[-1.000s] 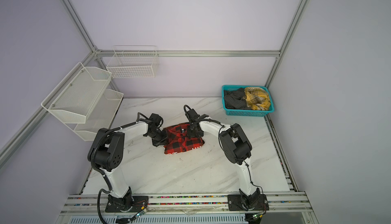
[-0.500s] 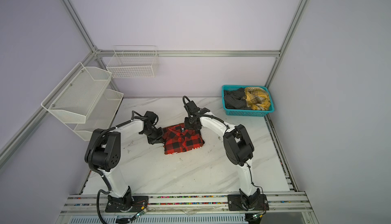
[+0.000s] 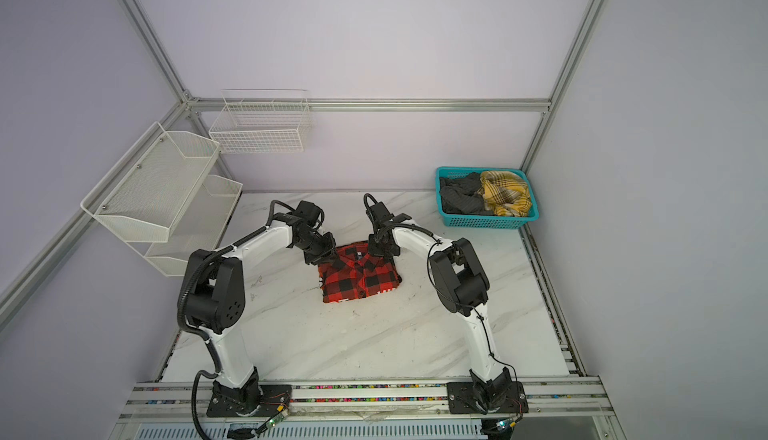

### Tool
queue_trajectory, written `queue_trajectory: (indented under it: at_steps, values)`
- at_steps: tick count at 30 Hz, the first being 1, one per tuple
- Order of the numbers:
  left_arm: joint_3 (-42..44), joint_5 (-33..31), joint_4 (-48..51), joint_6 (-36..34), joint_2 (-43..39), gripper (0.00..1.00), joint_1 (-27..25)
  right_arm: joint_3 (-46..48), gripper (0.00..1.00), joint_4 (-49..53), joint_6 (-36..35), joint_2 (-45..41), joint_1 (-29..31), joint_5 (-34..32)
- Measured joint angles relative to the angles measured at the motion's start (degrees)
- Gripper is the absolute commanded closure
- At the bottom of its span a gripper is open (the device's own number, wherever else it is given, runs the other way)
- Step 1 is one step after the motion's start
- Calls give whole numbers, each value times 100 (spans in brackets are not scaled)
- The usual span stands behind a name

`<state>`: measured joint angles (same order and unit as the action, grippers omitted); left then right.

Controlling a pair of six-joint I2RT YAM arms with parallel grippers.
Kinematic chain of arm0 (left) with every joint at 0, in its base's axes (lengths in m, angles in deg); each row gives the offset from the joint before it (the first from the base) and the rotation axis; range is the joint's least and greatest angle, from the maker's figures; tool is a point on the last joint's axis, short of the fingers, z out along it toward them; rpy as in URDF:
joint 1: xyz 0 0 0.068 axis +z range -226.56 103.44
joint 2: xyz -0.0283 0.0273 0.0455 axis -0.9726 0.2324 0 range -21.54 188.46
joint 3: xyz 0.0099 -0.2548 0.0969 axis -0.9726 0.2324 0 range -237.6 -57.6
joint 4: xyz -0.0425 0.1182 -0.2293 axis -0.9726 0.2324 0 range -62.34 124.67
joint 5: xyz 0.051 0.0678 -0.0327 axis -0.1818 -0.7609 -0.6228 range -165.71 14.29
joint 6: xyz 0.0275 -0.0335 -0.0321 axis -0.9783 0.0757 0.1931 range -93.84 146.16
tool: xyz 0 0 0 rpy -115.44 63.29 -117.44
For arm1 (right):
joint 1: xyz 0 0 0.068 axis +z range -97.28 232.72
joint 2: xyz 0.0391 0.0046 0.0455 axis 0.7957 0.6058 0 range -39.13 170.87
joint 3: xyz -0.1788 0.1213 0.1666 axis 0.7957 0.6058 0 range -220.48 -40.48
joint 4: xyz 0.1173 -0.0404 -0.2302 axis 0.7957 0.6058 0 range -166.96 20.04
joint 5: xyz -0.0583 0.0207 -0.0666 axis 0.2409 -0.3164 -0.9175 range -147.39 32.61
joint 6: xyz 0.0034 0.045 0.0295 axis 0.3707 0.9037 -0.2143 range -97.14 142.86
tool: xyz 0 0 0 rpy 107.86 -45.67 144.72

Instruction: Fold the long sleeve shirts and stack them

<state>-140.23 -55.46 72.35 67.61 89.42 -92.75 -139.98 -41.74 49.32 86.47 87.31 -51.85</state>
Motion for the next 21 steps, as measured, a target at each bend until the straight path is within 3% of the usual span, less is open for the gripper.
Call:
queue_trajectory:
  at_steps: [4, 10, 14, 21]
  values:
    - [0, 68, -94, 11, 522, 81, 140, 0, 79, -11, -20, 20, 0, 9]
    - [-42, 149, -105, -31, 570, 76, 345, 4, 66, 81, -26, -92, 7, 2]
    - [-127, 140, -70, -142, 535, 71, 387, 201, 65, 229, -44, -638, 48, -26]
    - [-42, 33, 166, -214, -719, 66, 243, 898, 74, 267, -85, -1705, 149, 31]
